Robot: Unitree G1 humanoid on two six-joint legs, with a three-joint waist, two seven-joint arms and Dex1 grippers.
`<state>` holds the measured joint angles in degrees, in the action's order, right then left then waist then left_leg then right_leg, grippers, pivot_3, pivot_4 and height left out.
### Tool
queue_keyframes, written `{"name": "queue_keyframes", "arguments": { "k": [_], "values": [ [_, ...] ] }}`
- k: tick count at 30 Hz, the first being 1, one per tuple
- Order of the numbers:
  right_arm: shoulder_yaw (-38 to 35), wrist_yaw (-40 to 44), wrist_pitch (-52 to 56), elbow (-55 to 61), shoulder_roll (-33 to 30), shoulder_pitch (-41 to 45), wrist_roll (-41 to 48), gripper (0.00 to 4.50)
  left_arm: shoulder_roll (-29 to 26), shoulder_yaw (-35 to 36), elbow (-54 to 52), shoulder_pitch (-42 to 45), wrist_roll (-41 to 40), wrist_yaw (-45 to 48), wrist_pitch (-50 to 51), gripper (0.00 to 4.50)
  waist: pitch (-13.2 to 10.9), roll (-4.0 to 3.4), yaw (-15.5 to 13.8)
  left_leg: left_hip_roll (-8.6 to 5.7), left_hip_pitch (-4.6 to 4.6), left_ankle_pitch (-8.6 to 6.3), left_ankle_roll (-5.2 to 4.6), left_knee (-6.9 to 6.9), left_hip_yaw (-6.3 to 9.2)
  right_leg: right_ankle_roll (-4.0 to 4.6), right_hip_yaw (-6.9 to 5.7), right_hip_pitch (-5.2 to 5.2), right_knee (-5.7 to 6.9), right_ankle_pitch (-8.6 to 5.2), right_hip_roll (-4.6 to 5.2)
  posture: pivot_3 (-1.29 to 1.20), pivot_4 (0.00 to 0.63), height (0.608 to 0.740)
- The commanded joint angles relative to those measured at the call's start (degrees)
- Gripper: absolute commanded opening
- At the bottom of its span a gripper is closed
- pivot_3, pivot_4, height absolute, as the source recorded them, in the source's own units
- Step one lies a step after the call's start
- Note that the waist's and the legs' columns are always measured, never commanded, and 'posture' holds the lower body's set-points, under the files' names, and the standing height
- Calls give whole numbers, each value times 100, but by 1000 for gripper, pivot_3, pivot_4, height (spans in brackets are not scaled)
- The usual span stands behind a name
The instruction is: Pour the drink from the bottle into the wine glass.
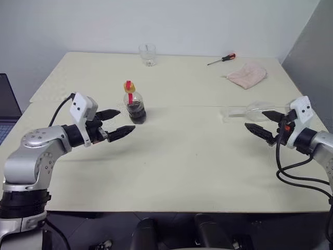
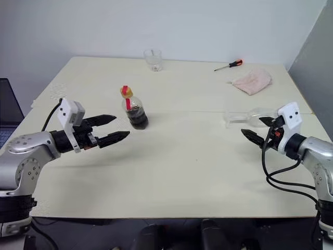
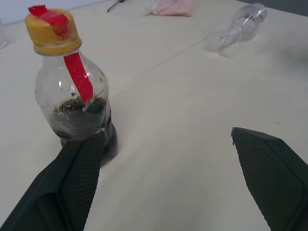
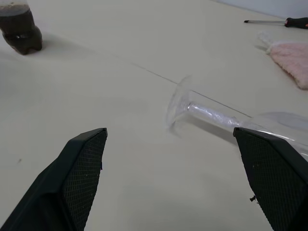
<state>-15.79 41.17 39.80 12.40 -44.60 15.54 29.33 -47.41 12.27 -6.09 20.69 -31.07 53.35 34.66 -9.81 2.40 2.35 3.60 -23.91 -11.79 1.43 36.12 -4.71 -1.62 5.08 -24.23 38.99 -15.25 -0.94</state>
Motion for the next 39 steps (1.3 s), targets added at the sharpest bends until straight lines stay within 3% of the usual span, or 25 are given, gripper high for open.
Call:
{"name": "queue_keyframes", "arguments": {
  "k": [1, 13, 18, 23, 32, 39],
  "values": [
    [-171, 57, -7, 224, -84, 8, 124, 4500, -38, 187, -2, 144, -165, 17, 83, 4453, 0, 0, 2, 1, 0, 0, 0, 0, 0, 0, -1, 0, 0, 0, 0, 0, 150, 740],
    [-90, 238, 3, 465, -108, -65, 288, 4500, -79, 356, 94, -14, 15, -156, 43, 4453, 0, 0, 3, 1, 1, 0, 0, 0, 1, 0, 0, 0, 1, 0, 0, 0, 150, 740],
    [294, 560, 508, 1376, -162, 71, 896, 4500, 242, 75, 569, 23, 754, -711, -693, 4453, 0, 0, 3, 2, 2, 0, 0, 0, 4, 0, -2, 1, 2, 0, -1, 0, 150, 740],
    [638, 303, 708, 1707, 44, 514, 1078, 4500, 812, -272, 1153, 326, 1297, -1147, -1441, 4453, 2, 3, -30, 1, 0, 0, 0, 5, 6, 0, -6, 6, 1, 1, 1, 0, 150, 740],
    [1028, 2, 778, 1884, 281, 676, 1084, 4500, 1391, -397, 2372, 917, 1780, -1632, -2262, 4453, 5, 9, -57, 0, -5, 0, 0, 8, 7, 4, -8, 5, 1, 4, 1, 0, 150, 740],
    [966, -29, 834, 1965, 258, 682, 1172, 4500, 1595, -530, 3273, 1379, 1954, -1486, -2905, 4453, 5, 10, -56, 0, -5, 0, 0, 9, 7, 7, -10, 5, 2, 6, 0, 0, 150, 740]
  ]
}}
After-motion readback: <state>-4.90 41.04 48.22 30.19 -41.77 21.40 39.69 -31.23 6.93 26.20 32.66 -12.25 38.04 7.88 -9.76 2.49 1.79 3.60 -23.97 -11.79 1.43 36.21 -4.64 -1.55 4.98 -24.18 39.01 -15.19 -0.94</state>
